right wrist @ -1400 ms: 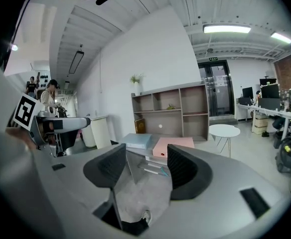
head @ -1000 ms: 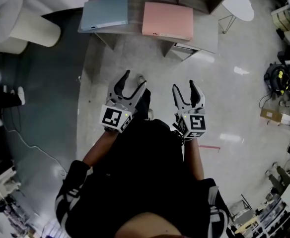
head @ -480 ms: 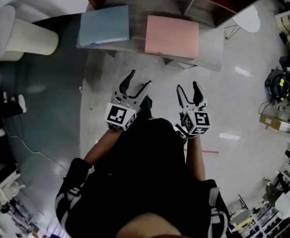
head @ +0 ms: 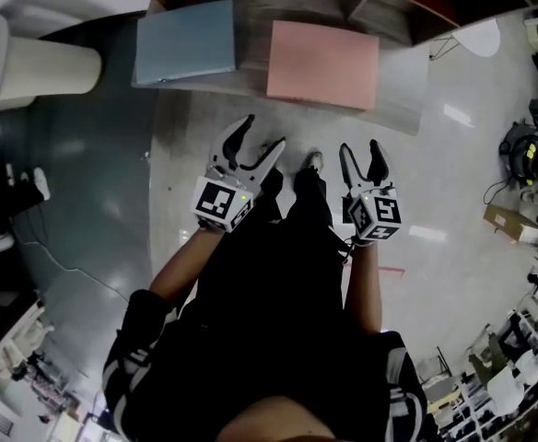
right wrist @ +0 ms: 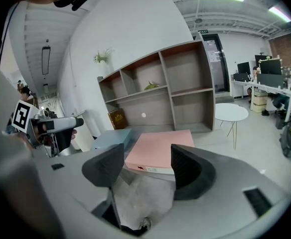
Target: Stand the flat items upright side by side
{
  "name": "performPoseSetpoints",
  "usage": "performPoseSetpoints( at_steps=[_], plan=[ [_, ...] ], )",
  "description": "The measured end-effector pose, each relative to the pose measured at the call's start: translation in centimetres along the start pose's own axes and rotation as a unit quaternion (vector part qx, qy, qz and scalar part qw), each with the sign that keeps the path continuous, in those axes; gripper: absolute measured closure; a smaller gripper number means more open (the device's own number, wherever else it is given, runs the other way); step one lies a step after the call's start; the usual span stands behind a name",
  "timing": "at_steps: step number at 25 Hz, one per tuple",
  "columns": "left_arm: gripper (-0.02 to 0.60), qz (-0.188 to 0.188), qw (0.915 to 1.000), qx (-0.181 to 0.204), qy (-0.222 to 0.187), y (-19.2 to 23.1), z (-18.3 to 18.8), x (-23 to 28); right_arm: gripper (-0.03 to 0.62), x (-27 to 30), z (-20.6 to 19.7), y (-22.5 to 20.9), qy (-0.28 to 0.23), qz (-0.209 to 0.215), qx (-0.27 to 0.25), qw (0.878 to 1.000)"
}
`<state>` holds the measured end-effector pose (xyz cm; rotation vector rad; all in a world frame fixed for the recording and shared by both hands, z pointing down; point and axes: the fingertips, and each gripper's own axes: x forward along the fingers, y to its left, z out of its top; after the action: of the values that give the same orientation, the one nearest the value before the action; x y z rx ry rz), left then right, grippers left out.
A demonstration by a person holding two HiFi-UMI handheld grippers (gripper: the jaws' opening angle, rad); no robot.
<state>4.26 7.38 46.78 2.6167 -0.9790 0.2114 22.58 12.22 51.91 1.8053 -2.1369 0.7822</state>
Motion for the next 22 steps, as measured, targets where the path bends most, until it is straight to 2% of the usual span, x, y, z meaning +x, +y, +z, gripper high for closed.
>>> performPoseSetpoints(
  at_steps=[3,9,15,19,22],
  plan=[
    [0.302,0.011,0.9998,0.004,0.014,0.7,-0.8,2.3,0.293,1.6,-0.3,-2.3,0.013,-0.002,0.006,1.0],
    [0.293,0.037,0.9975,-0.025,0.055,2.4,-4.9,5.8,0.292,5.2,-2.2,-6.1,0.043,0.008,0.019,0.999],
    [0.291,0.059,0.9942,-0.047,0.076,4.4,-8.6,8.6,0.292,8.2,-3.9,-8.9,0.062,0.014,0.019,0.998],
    [0.291,0.077,0.9904,-0.074,0.088,5.9,-11.2,10.1,0.292,10.0,-5.5,-10.9,0.073,0.005,0.028,0.997],
    [0.291,0.089,0.9878,-0.08,0.1,7.2,-13.1,11.0,0.287,11.1,-6.5,-11.8,0.076,-0.002,0.041,0.996]
  ],
)
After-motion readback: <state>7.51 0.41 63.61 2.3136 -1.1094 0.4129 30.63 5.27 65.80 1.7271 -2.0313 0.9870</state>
